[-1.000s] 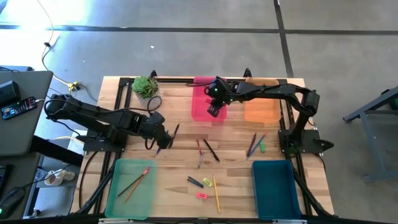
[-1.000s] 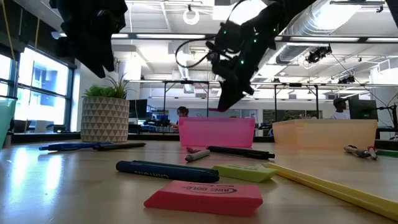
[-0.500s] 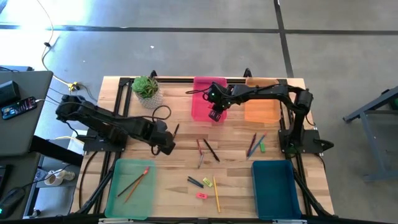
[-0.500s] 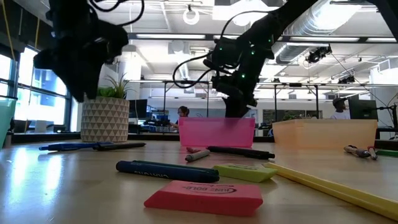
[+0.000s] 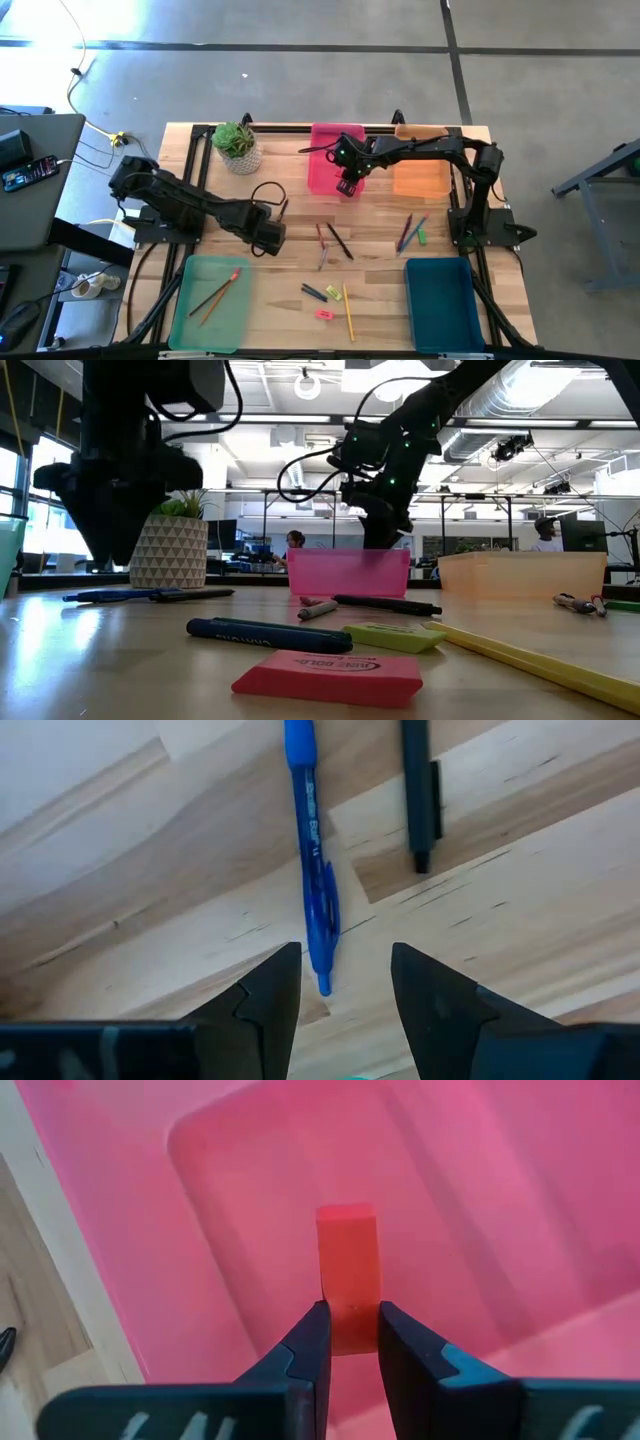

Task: Sort crayons/erasers/pens/pencils in bins
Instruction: Put the red eraser into the pink bin, then put the blue pen into the orange bin

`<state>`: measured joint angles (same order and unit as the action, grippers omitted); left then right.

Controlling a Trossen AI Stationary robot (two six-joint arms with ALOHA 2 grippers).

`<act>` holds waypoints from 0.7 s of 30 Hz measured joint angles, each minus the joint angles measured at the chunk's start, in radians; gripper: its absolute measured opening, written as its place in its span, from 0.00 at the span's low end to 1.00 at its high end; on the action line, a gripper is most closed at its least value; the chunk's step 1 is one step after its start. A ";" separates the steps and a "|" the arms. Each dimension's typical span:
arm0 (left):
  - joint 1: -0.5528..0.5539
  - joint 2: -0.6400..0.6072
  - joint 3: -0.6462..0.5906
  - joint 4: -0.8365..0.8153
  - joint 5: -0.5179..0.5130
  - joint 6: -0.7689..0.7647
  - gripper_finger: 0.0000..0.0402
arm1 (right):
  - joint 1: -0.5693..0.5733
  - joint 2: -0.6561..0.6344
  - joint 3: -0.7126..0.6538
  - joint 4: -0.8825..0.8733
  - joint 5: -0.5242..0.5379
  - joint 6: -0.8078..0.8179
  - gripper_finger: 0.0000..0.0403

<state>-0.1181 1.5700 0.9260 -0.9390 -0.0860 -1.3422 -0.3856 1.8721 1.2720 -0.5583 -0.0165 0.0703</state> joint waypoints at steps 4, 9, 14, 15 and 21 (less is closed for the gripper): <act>0.010 0.012 -0.016 -0.002 0.012 -0.016 0.36 | 0.000 0.000 0.000 0.000 -0.014 -0.013 0.17; 0.036 0.012 -0.017 0.004 0.028 -0.002 0.36 | 0.000 0.000 0.000 0.004 -0.022 -0.026 0.29; 0.068 0.011 -0.017 0.011 0.042 0.054 0.36 | 0.000 0.000 0.000 0.000 -0.018 -0.026 0.39; 0.074 0.011 -0.017 0.012 0.041 0.061 0.36 | 0.000 0.000 0.000 0.000 -0.018 -0.026 0.40; 0.113 0.013 -0.017 0.012 0.037 0.115 0.36 | 0.000 0.000 0.000 -0.010 -0.018 -0.032 0.44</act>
<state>-0.0050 1.5829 0.9089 -0.9269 -0.0494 -1.2271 -0.3855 1.8721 1.2720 -0.5679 -0.0345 0.0381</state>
